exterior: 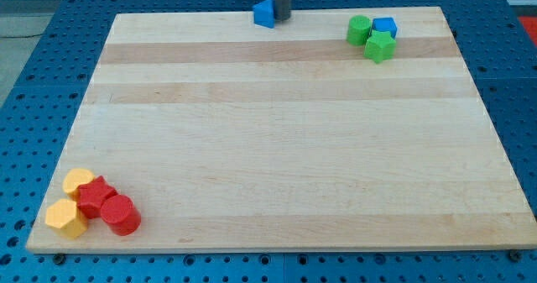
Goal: Push blue triangle to the left of the board
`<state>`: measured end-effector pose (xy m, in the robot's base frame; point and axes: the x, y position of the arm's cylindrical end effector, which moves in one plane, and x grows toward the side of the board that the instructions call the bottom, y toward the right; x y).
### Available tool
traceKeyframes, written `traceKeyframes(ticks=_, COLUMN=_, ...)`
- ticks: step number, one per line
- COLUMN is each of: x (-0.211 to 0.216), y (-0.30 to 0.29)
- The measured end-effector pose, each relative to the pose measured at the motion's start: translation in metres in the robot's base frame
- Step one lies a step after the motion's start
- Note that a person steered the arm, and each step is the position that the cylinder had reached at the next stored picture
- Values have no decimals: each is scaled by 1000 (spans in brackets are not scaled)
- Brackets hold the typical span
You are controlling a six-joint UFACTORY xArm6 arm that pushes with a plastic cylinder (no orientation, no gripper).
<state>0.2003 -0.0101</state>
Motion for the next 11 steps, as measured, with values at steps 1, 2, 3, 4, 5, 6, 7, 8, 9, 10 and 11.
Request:
traceKeyframes(ticks=1, x=0, y=-31)
traceKeyframes(ticks=2, x=0, y=-62)
traceKeyframes(ticks=3, x=-1, y=-91)
traceKeyframes(ticks=4, x=-3, y=-115)
traceKeyframes(ticks=5, x=-3, y=-143)
traceKeyframes(ticks=6, x=-3, y=-169)
traceKeyframes(ticks=7, x=-3, y=-191)
traceKeyframes(ticks=8, x=-1, y=-206)
traceKeyframes(ticks=9, x=6, y=-207)
traceKeyframes(ticks=10, x=-1, y=-165)
traceKeyframes(ticks=11, x=-8, y=-106)
